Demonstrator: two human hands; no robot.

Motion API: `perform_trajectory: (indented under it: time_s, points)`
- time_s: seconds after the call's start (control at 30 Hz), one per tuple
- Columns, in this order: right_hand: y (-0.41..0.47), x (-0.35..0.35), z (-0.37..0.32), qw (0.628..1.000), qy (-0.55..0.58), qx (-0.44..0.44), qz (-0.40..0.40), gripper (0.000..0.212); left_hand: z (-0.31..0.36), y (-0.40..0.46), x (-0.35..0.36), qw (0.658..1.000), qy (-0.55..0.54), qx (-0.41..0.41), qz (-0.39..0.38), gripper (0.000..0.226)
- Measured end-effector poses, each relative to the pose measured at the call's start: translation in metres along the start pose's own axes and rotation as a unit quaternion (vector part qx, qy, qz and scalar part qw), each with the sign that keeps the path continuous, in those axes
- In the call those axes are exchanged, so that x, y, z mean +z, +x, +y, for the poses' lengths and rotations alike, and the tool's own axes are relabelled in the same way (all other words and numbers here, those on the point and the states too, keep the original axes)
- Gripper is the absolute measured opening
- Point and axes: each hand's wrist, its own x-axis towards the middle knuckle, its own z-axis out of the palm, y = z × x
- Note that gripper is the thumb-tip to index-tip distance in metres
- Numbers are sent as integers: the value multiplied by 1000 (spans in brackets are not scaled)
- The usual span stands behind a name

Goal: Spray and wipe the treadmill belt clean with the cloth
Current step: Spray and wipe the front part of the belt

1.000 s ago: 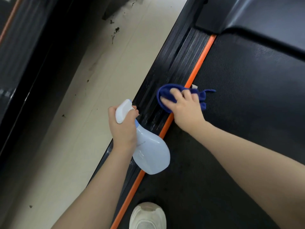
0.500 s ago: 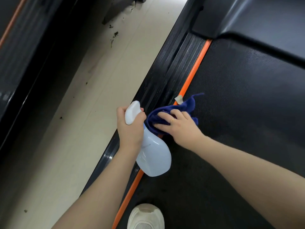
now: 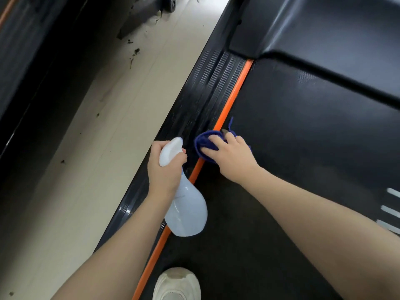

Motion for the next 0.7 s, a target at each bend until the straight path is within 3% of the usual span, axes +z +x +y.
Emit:
perform_trajectory:
  time_s: [0.17,0.43,0.7]
  points:
    - [-65,-11,51,975,146,167,-17,42,2,-27,43,995,39,-1,-88,25]
    - [-190,13,133,878,134,457,43,37,13,-64,148,961,149,52,-226,23]
    - [-201,52,137,867,131,480,33,50,1,-85,198,916,237,20,-323,20]
